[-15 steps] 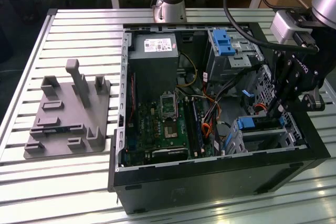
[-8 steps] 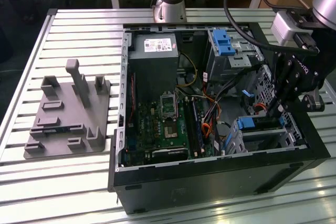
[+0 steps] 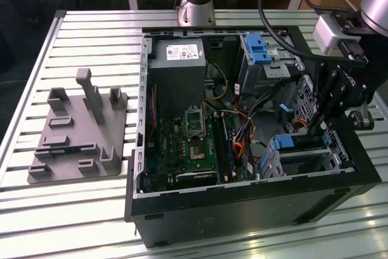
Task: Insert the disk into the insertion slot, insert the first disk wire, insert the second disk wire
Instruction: 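Insert the first disk wire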
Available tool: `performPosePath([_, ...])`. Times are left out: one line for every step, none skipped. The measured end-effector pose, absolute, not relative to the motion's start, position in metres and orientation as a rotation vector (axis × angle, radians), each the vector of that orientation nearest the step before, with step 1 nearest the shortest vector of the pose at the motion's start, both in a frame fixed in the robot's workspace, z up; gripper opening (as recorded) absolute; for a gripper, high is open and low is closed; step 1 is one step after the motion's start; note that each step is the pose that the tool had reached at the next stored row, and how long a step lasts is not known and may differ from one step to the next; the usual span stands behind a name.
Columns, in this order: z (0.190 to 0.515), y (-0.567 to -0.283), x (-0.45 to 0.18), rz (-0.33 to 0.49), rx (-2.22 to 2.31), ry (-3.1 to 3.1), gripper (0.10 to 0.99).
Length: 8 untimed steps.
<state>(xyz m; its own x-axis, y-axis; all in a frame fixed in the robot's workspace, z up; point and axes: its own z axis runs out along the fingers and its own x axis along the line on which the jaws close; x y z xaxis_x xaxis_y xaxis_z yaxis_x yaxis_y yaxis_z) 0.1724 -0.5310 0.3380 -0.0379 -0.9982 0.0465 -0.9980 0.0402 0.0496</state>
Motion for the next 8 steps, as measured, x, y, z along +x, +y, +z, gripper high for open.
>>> performPosePath([0.3377, -0.5310, 0.1724, -0.006, 2.131, -2.215, 0.165])
performPosePath([0.3374, -0.5311, 0.1724, -0.006, 2.130, -2.216, 0.165])
performPosePath([0.3371, -0.5311, 0.1725, -0.005, 2.130, -2.216, 0.165])
performPosePath([0.3368, -0.5312, 0.1725, -0.006, 2.131, -2.215, 0.165])
performPosePath([0.3365, -0.5312, 0.1726, -0.005, 2.130, -2.215, 0.165])
performPosePath([0.3358, -0.5314, 0.1726, -0.006, 2.130, -2.216, 0.165])
performPosePath([0.3354, -0.5314, 0.1727, -0.006, 2.130, -2.215, 0.165])
performPosePath([0.3351, -0.5315, 0.1727, -0.005, 2.130, -2.215, 0.165])
